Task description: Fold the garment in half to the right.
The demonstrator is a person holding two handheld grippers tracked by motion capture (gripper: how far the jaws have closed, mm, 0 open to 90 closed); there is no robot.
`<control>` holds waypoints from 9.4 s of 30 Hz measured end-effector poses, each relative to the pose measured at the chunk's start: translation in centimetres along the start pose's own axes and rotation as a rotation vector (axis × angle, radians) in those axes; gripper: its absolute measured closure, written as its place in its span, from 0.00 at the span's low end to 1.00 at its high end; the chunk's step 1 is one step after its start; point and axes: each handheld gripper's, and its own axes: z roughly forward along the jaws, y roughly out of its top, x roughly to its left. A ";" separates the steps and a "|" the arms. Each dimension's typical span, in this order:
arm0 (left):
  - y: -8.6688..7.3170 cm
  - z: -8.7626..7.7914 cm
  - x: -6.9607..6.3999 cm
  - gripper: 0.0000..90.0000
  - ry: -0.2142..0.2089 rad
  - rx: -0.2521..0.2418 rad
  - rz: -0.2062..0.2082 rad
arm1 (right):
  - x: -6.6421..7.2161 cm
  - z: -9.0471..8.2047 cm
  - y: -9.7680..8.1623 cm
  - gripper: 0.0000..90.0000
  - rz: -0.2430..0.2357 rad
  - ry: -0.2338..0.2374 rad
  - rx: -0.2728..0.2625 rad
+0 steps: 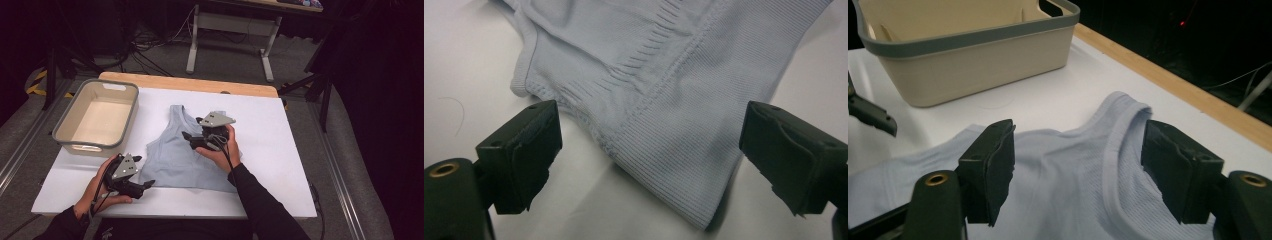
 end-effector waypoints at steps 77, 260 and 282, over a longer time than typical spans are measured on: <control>1.0 1.1 0.1 0.90 -0.130 0.105 -0.002 | -1.3 15.7 0.9 0.94 0.075 -0.044 0.402; 5.2 5.4 -3.4 0.87 -0.214 0.059 0.196 | -3.6 -4.6 -8.2 0.89 -0.010 0.008 0.222; 8.3 4.4 -5.3 0.92 -0.197 -0.063 0.268 | -4.6 -8.3 -6.0 0.98 -0.012 -0.088 0.098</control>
